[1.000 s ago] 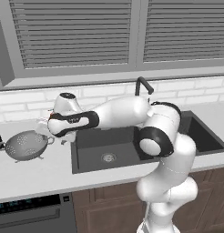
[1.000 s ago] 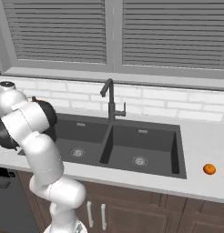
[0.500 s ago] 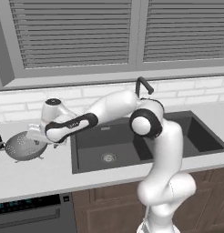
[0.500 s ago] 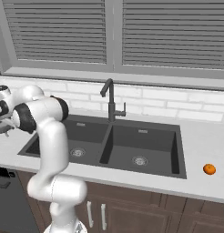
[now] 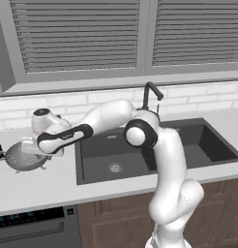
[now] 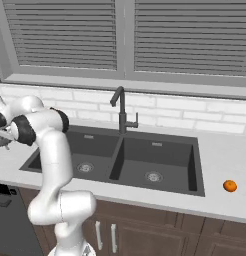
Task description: Put the colander in the sink, put the tangerine in the colander, and turn on the sink faucet and pour water over the colander.
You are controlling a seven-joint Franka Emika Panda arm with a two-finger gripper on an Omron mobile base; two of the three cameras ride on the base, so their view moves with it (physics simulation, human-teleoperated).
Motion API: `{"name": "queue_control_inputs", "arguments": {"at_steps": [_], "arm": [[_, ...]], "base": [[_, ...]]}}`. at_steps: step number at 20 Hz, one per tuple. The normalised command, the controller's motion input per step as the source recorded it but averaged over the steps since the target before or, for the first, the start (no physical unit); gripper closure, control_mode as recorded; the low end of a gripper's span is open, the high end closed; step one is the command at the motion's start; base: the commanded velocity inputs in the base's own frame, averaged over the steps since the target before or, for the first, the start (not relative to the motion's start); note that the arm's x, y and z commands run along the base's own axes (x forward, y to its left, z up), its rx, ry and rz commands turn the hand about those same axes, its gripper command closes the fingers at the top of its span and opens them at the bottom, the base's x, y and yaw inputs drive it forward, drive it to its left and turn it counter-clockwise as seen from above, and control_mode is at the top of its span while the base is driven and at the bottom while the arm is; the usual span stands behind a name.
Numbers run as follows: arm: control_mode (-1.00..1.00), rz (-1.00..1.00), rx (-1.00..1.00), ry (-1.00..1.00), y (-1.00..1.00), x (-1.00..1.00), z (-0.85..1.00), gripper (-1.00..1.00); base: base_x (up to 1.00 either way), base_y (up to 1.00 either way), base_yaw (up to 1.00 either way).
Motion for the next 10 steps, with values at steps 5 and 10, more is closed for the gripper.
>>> {"name": "queue_control_inputs", "arguments": {"at_steps": [5, 10], "arm": [[-1.00, -0.01, 0.00, -0.08, -0.17, -0.35, 0.06, 1.00], [-1.00, -0.09, 0.00, -0.32, -0.87, -0.94, 0.45, 1.00]], "base": [[0.00, 0.00, 0.00], [0.00, 0.00, 0.00]]}}
